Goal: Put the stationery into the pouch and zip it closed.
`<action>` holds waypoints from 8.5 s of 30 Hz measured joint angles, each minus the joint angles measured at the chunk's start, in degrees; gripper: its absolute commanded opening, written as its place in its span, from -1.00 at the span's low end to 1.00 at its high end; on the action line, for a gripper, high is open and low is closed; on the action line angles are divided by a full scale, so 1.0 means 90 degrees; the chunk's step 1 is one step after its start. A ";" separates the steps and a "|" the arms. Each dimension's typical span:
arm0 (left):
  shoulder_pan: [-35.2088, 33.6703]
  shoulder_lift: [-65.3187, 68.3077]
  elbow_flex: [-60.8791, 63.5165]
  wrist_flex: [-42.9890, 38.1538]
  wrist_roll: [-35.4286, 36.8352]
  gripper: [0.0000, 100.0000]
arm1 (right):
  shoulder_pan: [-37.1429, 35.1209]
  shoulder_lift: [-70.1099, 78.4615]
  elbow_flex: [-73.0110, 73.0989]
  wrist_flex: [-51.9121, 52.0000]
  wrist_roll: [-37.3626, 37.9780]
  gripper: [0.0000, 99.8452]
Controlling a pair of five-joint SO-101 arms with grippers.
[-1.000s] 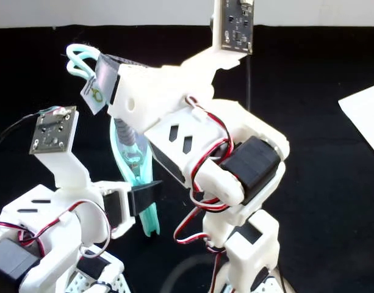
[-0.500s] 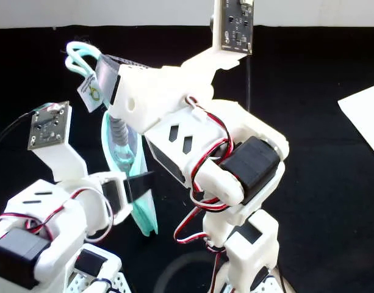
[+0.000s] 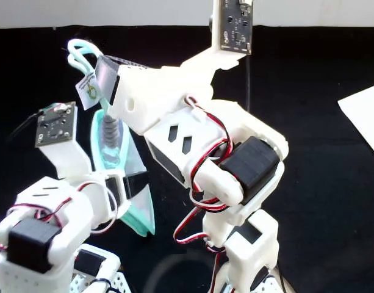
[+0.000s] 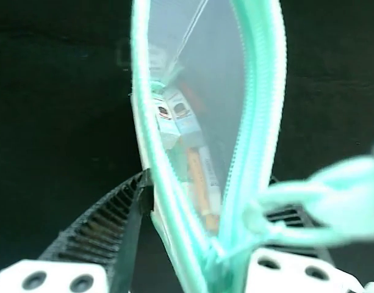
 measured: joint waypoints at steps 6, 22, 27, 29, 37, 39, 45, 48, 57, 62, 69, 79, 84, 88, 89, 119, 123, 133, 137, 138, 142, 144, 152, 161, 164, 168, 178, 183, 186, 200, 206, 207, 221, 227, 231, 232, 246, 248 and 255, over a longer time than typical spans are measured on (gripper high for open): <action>-0.0010 0.0000 0.0039 -0.0176 -0.0186 -0.95 | 0.0000 0.0000 0.0000 0.0000 0.0000 -0.99; 0.0020 -0.1270 -0.0449 0.0293 -0.0957 -0.99 | 0.1074 0.0000 0.0000 0.0352 0.0733 -0.99; 0.0020 -0.1289 -0.0762 0.0596 -0.0977 -0.99 | 0.1778 0.0000 0.0000 0.0361 0.0752 -0.99; 0.0020 -0.1348 -0.0908 0.0723 -0.0967 -0.99 | 0.2139 0.0000 0.0078 0.0361 0.0752 -0.99; 0.0010 -0.1358 -0.1358 0.0781 -0.0967 -0.99 | 0.3009 0.0000 0.1661 0.0361 0.0772 -0.99; 0.0020 -0.1358 -0.1358 0.0781 -0.0967 -0.99 | 0.3077 0.0000 0.1924 0.0361 0.0772 -0.99; 0.0020 -0.1358 -0.1358 0.0781 -0.0967 -0.99 | 0.3077 0.0000 0.2110 0.0361 0.0928 -0.98; 0.0020 -0.1358 -0.1358 0.0781 -0.0967 -0.99 | 0.3077 0.0000 0.2120 0.0361 0.2032 -0.98; 0.0020 -0.1358 -0.1289 0.0781 -0.0967 -0.99 | 0.3145 -0.0606 0.2872 0.0361 0.5568 -0.69; 0.0020 -0.1358 -0.0723 0.0713 -0.0967 -0.99 | 0.2784 -0.2139 0.5578 0.0371 0.6818 -0.60; 0.0020 -0.1358 -0.0420 0.0488 -0.0967 -0.99 | 0.1768 -0.5568 1.0256 0.0361 0.6505 -0.61; 0.0010 -0.1358 -0.0420 0.0488 -0.0967 -0.99 | 0.0244 -0.8938 1.4759 -0.2081 0.3673 -0.61; -0.0098 -0.1338 -0.0420 0.0488 -0.0967 -0.99 | -0.0088 -0.9055 1.5258 -0.2882 0.3546 -0.61; -0.0488 -0.1338 -0.0420 0.0488 -0.0967 -0.99 | -0.0342 -0.9055 1.6176 -0.3702 0.3516 -0.61; -0.0576 -0.1338 -0.0420 0.0488 -0.0967 -0.99 | -0.0352 -0.9055 1.6459 -0.3937 0.3507 -0.61; 0.0029 -0.0430 -0.0410 0.0391 -0.0967 -0.99 | -0.1260 -0.9045 1.7778 -0.6212 0.2462 -0.61; 0.0117 -0.0234 -0.0488 0.0391 -0.0977 -0.99 | -0.1260 -0.9045 1.7788 -0.6212 0.2462 -0.61; 0.0694 0.0274 -0.0899 0.0606 -0.1143 -0.99 | -0.1260 -0.9026 1.7788 -0.6212 0.2471 -0.61; 0.0703 0.0274 -0.0899 0.0606 -0.1201 -0.99 | -0.1260 -0.8664 1.7788 -0.6447 0.2930 -0.61; 0.0703 0.0274 -0.0899 0.0606 -0.1201 -0.99 | -0.1260 -0.8547 1.7788 -0.6593 0.2979 -0.61; 0.0713 0.0274 -0.0899 0.0606 -0.1201 -0.99 | -0.1162 -0.8059 1.7788 -0.7121 0.3038 -0.61; 0.0713 0.0274 -0.0899 0.0606 -0.1211 -0.99 | -0.1094 -0.7912 1.7788 -0.7248 0.3048 -0.61; 0.0713 0.0293 -0.0899 0.0606 -0.1211 -0.99 | -0.0713 -0.7775 1.7797 -0.7433 0.3477 -0.61; 0.0713 0.0313 -0.0899 0.0606 -0.1211 -0.99 | -0.0625 -0.7746 1.7807 -0.7912 0.3604 -0.87; 0.0713 0.0313 -0.0899 0.0606 -0.1211 -0.99 | -0.0625 -0.7746 1.7807 -0.7922 0.3604 -0.95; 0.0713 0.0313 -0.0899 0.0606 -0.1211 -0.99 | -0.0625 -0.7746 1.7807 -0.7922 0.3604 -0.99; 0.0752 0.0293 -0.0899 0.0606 -0.1211 -0.99 | 0.0322 -0.7746 1.7553 -0.7951 0.3604 -0.99; 0.0752 0.0283 -0.0899 0.0606 -0.1211 -0.99 | 0.1201 -0.7629 1.6352 -0.7951 0.3604 -0.99; 0.0830 0.0283 -0.0899 0.0606 -0.1211 -0.99 | 0.1534 -0.7238 1.5590 -0.7951 0.3604 -0.99; 0.1328 -0.0381 -0.0899 0.0606 -0.1211 -0.99 | 0.2842 -0.6945 1.4193 -0.7013 0.3634 -0.99; 0.1094 -0.1289 -0.0889 0.0606 -0.0830 -0.99 | 0.3184 -0.6955 1.4545 -0.7013 0.3634 -0.99; 0.0996 -0.1368 -0.0889 0.0606 -0.0801 -0.99 | 0.3233 -0.6955 1.4662 -0.7013 0.3634 -0.99; 0.0039 -0.2247 -0.0879 0.0615 -0.0479 -0.99 | 0.4357 -0.6994 1.5844 -0.7023 0.3614 -0.99; 0.0029 -0.2247 -0.0869 0.0615 -0.0440 -0.99 | 0.4620 -0.6994 1.5941 -0.7023 0.3634 -0.99; 0.0029 -0.2247 -0.0869 0.0615 -0.0440 -0.99 | 0.4913 -0.7004 1.6078 -0.7023 0.3634 -0.99; 0.0029 -0.2247 -0.0899 0.0615 -0.0440 -0.99 | 0.4982 -0.7004 1.6147 -0.7023 0.3634 -0.99; 0.0029 -0.2237 -0.0967 0.0645 -0.0371 -0.99 | 0.5929 -0.6945 1.7182 -0.8977 0.3683 -0.99; 0.0029 -0.2237 -0.0967 0.0645 -0.0371 -0.99 | 0.6232 -0.6672 1.7201 -0.9416 0.3878 -0.99; 0.0039 -0.2286 -0.1133 0.0645 -0.0352 -0.99 | 0.7316 -0.4386 1.7211 -1.1009 0.4093 -0.99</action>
